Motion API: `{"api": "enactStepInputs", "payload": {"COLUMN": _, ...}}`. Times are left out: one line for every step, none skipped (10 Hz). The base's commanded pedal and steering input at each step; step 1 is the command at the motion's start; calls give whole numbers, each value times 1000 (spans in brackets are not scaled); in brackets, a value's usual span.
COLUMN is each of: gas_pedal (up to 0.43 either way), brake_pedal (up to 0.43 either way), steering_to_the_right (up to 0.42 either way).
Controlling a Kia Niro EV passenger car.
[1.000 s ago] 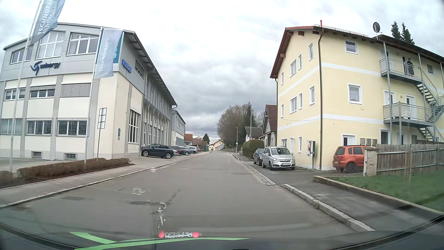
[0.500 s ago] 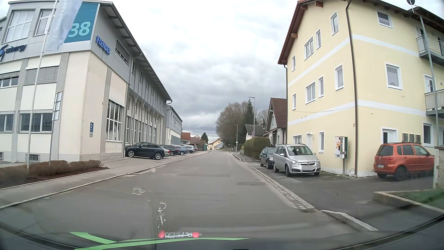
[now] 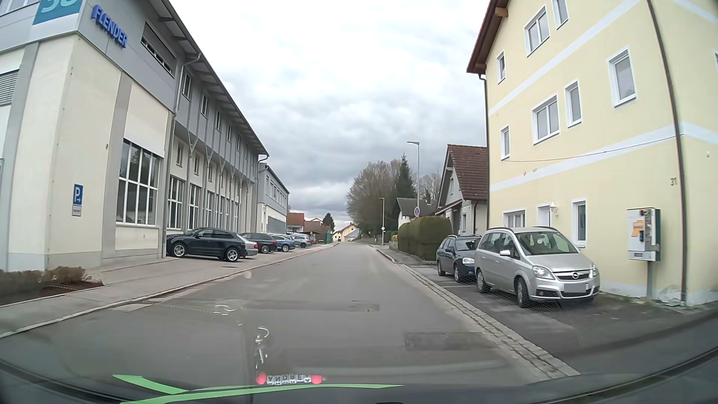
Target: Follow the waypoints while adhering to traffic rules and regulations
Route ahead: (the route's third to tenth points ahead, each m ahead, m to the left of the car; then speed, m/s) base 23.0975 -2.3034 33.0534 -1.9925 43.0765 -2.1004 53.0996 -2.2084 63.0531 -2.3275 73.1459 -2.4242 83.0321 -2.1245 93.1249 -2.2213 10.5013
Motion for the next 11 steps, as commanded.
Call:
{"api": "enactStepInputs", "payload": {"gas_pedal": 87, "brake_pedal": 0, "steering_to_the_right": 5}}
{"api": "enactStepInputs", "payload": {"gas_pedal": 87, "brake_pedal": 0, "steering_to_the_right": 5}}
{"api": "enactStepInputs", "payload": {"gas_pedal": 87, "brake_pedal": 0, "steering_to_the_right": 4}}
{"api": "enactStepInputs", "payload": {"gas_pedal": 87, "brake_pedal": 0, "steering_to_the_right": 4}}
{"api": "enactStepInputs", "payload": {"gas_pedal": 87, "brake_pedal": 0, "steering_to_the_right": 4}}
{"api": "enactStepInputs", "payload": {"gas_pedal": 87, "brake_pedal": 0, "steering_to_the_right": 2}}
{"api": "enactStepInputs", "payload": {"gas_pedal": 87, "brake_pedal": 0, "steering_to_the_right": -1}}
{"api": "enactStepInputs", "payload": {"gas_pedal": 87, "brake_pedal": 0, "steering_to_the_right": -2}}
{"api": "enactStepInputs", "payload": {"gas_pedal": 87, "brake_pedal": 0, "steering_to_the_right": -4}}
{"api": "enactStepInputs", "payload": {"gas_pedal": 87, "brake_pedal": 0, "steering_to_the_right": -4}}
{"api": "enactStepInputs", "payload": {"gas_pedal": 87, "brake_pedal": 0, "steering_to_the_right": -3}}
